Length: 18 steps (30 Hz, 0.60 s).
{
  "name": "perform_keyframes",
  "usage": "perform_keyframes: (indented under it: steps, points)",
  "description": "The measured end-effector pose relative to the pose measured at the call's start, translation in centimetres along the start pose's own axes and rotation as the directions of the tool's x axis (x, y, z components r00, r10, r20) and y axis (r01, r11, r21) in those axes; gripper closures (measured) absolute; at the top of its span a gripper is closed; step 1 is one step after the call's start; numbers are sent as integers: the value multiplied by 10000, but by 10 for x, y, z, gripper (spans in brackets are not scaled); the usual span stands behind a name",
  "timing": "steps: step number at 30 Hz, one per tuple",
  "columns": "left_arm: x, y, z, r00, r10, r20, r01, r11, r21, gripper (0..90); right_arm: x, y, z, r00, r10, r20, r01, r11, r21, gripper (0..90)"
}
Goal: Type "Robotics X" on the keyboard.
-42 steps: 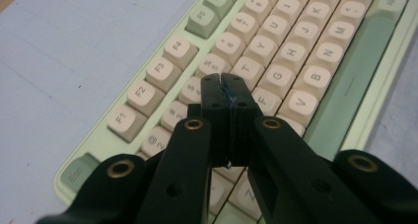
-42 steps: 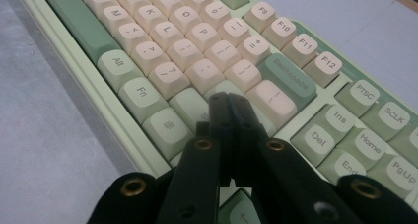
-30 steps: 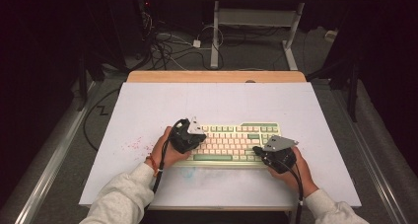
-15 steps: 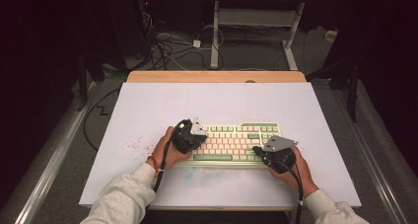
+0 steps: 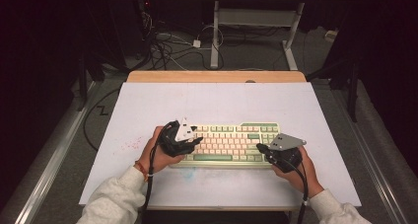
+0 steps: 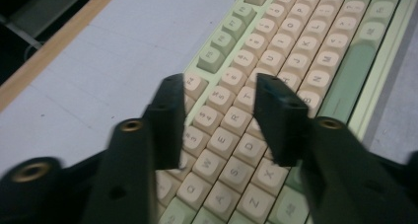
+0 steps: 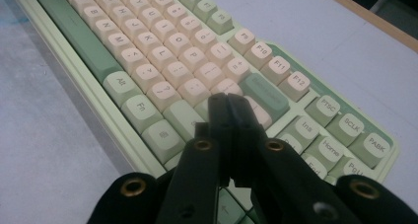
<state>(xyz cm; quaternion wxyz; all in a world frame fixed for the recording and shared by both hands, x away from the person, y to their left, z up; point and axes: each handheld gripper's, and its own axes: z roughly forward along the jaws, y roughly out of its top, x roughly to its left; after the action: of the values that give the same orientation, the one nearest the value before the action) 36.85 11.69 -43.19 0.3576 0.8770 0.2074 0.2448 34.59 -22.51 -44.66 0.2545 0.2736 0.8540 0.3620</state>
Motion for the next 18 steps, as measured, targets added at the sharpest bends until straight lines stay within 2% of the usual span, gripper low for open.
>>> perform_keyframes:
  steps: [1,2,3,5,7,11,18]
  points:
    - [-1,-3,-3,9999,63,-159,-64,10000,-43,435,0,1,-1,10000,-8,-14,8,10000,-55,900]
    - [-2,-6,-5,9996,88,-280,-91,9999,-121,435,0,1,-1,10000,-8,-14,8,10000,-55,900]
    - [-3,-11,-8,9991,42,-426,-51,9998,-216,338,0,3,-2,10000,-32,6,32,10000,-80,900]
    - [-4,-17,-13,9994,-27,-345,16,9995,-302,290,-1,6,-2,10000,-14,-24,14,9999,-148,900]
    - [-6,-26,-16,9988,-20,-496,5,9995,-309,255,-1,9,-2,10000,-31,-43,30,9998,-210,900]
    - [-9,-44,-23,9975,-86,-694,73,9998,-200,241,0,12,1,9999,-70,-97,69,9998,-197,900]
    - [-12,-69,-35,9961,-345,-813,356,9993,129,234,2,28,21,9991,-165,-384,161,9998,-118,900]
